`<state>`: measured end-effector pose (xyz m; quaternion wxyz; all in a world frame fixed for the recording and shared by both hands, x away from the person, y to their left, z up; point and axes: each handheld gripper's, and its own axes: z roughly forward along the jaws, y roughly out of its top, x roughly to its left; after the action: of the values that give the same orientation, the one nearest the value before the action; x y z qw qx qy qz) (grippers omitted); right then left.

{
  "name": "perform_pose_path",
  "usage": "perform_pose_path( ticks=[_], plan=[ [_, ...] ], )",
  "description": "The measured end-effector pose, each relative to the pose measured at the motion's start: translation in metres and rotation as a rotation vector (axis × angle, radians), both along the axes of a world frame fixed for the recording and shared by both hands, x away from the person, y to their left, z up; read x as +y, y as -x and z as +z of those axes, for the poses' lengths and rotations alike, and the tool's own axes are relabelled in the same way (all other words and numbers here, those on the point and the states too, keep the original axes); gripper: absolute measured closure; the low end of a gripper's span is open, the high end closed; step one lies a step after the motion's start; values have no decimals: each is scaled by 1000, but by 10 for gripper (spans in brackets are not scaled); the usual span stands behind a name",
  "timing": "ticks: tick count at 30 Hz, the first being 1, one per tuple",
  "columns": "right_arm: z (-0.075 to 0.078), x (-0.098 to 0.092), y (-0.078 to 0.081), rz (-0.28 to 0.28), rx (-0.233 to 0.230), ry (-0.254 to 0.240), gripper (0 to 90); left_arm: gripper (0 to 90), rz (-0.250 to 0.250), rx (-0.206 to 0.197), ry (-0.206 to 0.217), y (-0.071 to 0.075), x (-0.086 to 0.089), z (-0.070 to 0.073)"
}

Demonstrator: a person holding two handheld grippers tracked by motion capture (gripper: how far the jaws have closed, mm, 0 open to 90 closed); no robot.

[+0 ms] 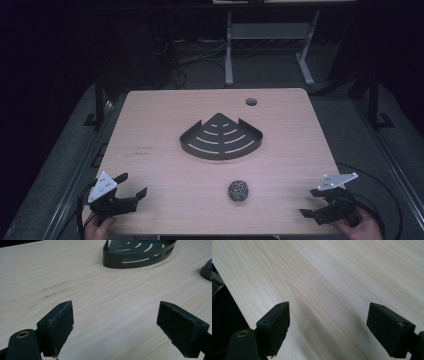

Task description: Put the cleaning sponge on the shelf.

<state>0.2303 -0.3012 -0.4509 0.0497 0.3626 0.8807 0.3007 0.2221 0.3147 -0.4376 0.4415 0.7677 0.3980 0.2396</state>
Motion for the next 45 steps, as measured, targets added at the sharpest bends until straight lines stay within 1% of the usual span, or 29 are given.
perform_pose_path(
  ticks=[4, 7, 11, 12, 15, 17, 19, 22, 24, 27, 29, 35, 39, 45],
  plan=[
    [0, 3, -1, 7, 5, 4, 181, 133, 4, 1, 8, 1, 0, 0],
    [1, 7, -1, 12, 2, 10, 180, 133, 6, -5, 10, 2, 2, 0],
    [4, 18, -1, 41, 7, 22, 177, 133, 2, -3, 14, 0, 1, 0],
    [4, 18, -1, 41, 7, 22, 177, 133, 0, -2, 13, 0, 1, 0],
    [7, 24, -2, 55, 2, 19, 176, 133, -5, -2, 9, 0, 0, 0],
    [9, 28, -2, 67, -4, 26, 176, 133, -4, -6, 2, 1, 0, 0],
    [11, 32, -2, 78, -7, 36, 176, 133, 0, -8, 8, 2, 1, 1],
    [13, 35, -2, 89, -14, 33, 176, 133, 3, -7, 13, 2, 1, 1],
    [14, 37, -2, 91, -12, 32, 176, 133, 1, -7, 8, 2, 1, 0],
    [15, 39, -4, 101, -13, 37, 175, 133, 1, -4, 4, 2, 2, 0],
    [16, 42, -5, 103, -4, 36, 174, 133, 4, -8, 9, 2, 2, 1],
    [19, 53, -8, 138, -9, 45, 173, 133, 7, -8, 9, 2, 3, 1],
    [20, 60, -12, 154, -2, 51, 173, 132, 4, -9, 14, 2, 2, 1],
    [22, 69, -16, 180, -3, 60, 173, 133, 1, -9, 12, 2, 0, 1]
  ],
)
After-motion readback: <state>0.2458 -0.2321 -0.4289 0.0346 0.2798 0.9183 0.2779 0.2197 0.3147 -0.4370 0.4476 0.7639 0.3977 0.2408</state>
